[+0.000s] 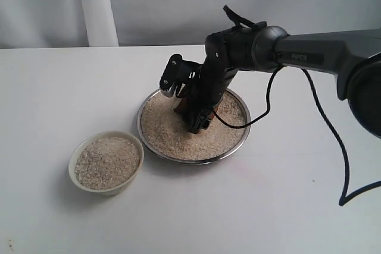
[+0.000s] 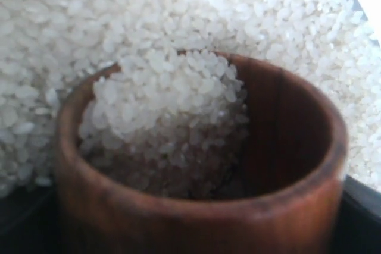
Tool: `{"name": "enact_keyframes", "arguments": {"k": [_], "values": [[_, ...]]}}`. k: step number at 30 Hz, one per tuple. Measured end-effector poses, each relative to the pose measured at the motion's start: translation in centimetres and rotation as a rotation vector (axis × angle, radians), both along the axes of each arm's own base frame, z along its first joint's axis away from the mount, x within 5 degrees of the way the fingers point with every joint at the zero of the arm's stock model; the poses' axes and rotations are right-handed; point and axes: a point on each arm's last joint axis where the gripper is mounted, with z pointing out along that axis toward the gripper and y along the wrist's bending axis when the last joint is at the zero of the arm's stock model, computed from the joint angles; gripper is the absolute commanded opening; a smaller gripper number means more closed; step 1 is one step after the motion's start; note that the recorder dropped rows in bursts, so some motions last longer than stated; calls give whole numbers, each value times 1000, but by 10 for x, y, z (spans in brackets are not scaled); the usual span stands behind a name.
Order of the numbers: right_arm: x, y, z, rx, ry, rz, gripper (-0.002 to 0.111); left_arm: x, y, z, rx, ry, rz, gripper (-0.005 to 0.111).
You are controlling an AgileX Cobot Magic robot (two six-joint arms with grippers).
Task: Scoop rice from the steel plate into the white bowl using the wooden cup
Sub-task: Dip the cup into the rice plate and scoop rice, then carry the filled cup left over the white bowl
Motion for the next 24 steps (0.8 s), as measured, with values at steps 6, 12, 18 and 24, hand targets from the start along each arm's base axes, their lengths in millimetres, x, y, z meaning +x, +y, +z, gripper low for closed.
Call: {"name": "enact_keyframes", "arguments": {"k": [6,12,18,24], "values": [[2,-4,4,53,20,-36,0,0,0,0,0,0,0,0],[2,-9,33,125,1,-67,0,0,0,0,0,0,0,0],[-3,-8,70,187,-45,-55,0,0,0,0,0,0,0,0],[-12,-3,99,291,-44,-19,0,0,0,0,0,0,0,0]]}}
